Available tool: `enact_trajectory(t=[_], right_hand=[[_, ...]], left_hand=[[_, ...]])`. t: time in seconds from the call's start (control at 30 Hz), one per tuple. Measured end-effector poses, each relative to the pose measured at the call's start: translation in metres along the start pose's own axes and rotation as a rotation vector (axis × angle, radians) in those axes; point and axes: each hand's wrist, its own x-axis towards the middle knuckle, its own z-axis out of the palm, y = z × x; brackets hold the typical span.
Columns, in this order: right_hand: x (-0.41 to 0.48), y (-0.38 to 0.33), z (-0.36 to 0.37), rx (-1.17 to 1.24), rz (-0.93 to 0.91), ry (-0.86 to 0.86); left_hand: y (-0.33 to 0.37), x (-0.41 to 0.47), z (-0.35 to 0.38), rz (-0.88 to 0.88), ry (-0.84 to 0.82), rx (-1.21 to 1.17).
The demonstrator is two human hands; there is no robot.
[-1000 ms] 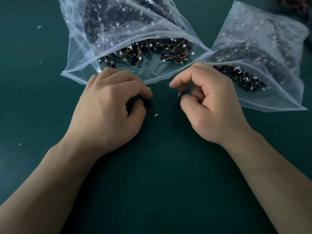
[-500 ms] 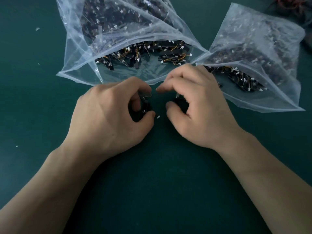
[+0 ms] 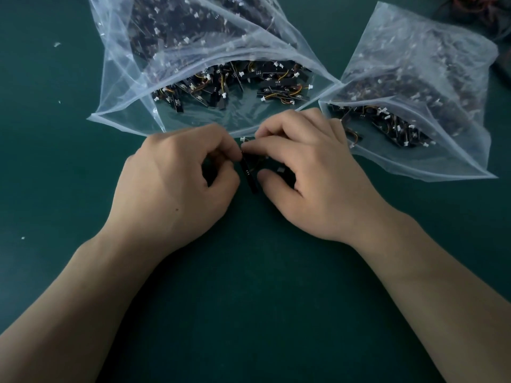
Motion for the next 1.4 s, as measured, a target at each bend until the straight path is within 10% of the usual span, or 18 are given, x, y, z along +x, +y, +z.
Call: enact_trajectory(t=[1.4], right_hand=[[-0.0003,0.0015,-0.0005,0.280,0.105,0.332]], left_hand=[[0.0002,-0.0007,0.0011,0.140,-0.111,-0.050]])
